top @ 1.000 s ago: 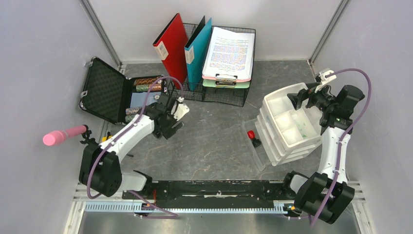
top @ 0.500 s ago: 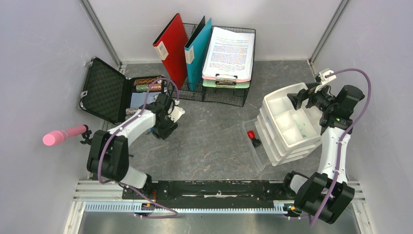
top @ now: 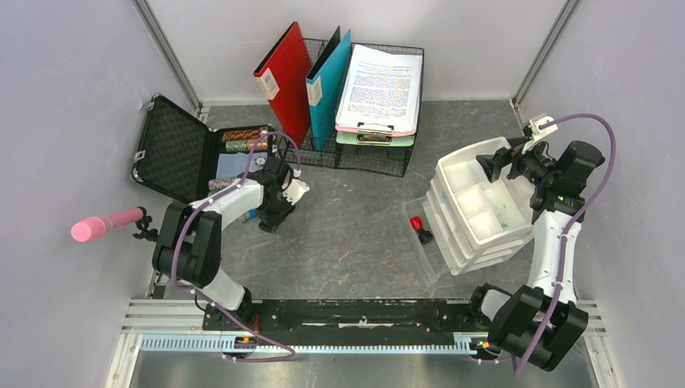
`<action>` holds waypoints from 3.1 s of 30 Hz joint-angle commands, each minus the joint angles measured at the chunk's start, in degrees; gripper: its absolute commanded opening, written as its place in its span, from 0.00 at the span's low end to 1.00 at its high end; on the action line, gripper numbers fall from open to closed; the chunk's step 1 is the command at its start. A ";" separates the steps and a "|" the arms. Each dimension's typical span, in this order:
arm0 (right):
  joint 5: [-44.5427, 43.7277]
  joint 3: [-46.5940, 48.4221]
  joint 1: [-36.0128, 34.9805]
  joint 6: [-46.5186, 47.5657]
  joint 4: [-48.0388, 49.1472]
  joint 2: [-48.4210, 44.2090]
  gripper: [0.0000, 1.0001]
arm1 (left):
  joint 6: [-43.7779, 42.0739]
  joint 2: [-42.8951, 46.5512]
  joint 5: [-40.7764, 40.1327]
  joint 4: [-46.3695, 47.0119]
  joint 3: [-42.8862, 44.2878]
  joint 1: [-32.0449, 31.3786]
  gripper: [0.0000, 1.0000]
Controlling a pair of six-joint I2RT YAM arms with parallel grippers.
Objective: Organize the desk
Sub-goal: Pick up the stationery from the center of the board, then place the stationery in the drawer.
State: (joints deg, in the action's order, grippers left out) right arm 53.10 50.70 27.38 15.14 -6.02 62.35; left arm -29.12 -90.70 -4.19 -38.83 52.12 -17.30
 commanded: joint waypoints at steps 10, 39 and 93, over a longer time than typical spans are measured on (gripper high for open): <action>-1.77 -3.88 0.22 -0.59 -10.57 3.12 0.98 | -1.57 9.43 12.16 -8.85 2.33 -4.21 0.21; -3.53 -4.03 0.48 0.16 -10.43 4.45 0.98 | -31.41 -16.38 1.20 -4.28 46.93 -57.64 0.25; -3.00 -4.12 1.18 0.24 -10.61 5.11 0.98 | -9.31 30.41 -6.64 -5.38 -5.02 -10.17 1.00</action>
State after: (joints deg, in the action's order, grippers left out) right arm 53.80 50.70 27.81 16.16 -4.99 63.44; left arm -40.03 -58.39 -12.62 -42.76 48.56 -32.53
